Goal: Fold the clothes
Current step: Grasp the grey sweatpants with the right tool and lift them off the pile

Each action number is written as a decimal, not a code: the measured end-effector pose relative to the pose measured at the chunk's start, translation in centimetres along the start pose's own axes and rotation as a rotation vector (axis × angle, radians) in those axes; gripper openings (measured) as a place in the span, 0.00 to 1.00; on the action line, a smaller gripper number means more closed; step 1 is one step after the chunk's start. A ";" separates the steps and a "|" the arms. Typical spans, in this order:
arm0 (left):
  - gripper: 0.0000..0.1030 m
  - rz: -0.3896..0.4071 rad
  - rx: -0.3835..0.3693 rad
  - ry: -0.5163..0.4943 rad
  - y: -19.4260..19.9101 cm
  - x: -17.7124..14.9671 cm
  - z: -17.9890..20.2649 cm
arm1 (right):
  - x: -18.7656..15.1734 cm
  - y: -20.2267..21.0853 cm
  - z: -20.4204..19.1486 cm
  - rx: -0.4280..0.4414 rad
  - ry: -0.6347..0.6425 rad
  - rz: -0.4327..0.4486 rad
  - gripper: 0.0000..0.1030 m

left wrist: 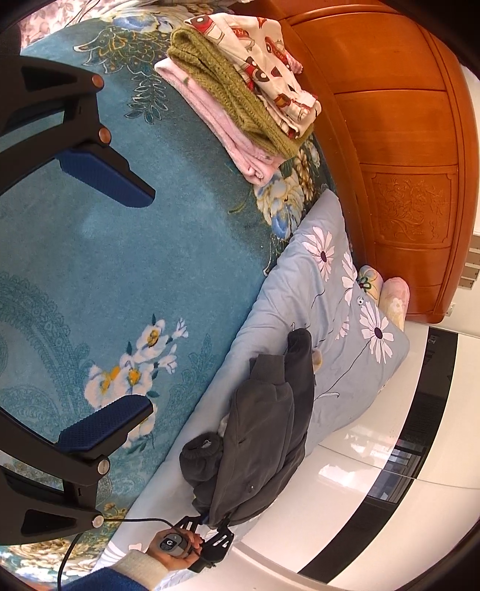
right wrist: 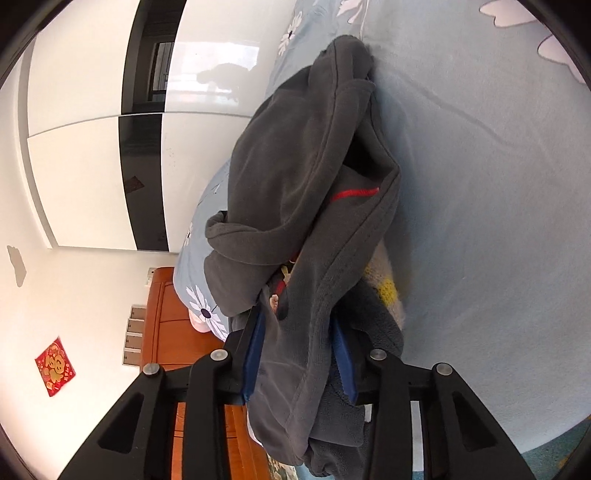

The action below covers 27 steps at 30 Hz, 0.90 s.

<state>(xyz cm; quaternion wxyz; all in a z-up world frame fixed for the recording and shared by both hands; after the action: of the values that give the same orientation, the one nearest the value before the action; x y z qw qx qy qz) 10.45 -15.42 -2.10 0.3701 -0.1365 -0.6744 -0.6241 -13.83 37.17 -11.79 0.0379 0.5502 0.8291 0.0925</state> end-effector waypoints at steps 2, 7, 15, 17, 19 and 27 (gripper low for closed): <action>1.00 -0.008 -0.002 0.019 0.0 0.1 -0.5 | -0.1 -0.8 -0.5 -0.018 0.000 -0.009 0.29; 1.00 -0.037 -0.046 0.064 -0.3 0.2 -1.5 | -0.2 -1.6 -4.7 -0.021 0.117 -0.039 0.10; 1.00 -0.118 -0.079 0.160 -1.1 -0.3 -3.1 | -3.0 1.6 -13.7 0.105 0.370 -0.105 0.06; 1.00 -0.143 -0.087 0.167 -1.2 -0.6 -3.3 | -5.2 3.1 -15.9 0.128 0.466 -0.143 0.06; 1.00 -0.163 -0.118 0.184 -1.3 -0.8 -3.5 | -7.6 4.6 -17.8 0.160 0.550 -0.189 0.06; 1.00 -0.164 -0.205 0.242 0.0 -0.9 -4.9 | -19.6 9.6 -20.5 0.209 0.754 -0.384 0.06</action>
<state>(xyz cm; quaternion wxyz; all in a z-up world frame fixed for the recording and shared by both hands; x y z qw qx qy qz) 12.69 -19.74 -2.98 0.3807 -0.0421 -0.5666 -0.7296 -0.85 20.50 9.38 -0.3069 0.3147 0.8770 0.1940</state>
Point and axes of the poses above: each gripper's, at about its wrist camera, not at the fingertips, and y roughly against the way its jaws point, z to its right, x to its top, the point moved 2 cm from there along -y, roughly the way its jaws point, and after that the axes turned 9 degrees about x, right-handed, at the moved point
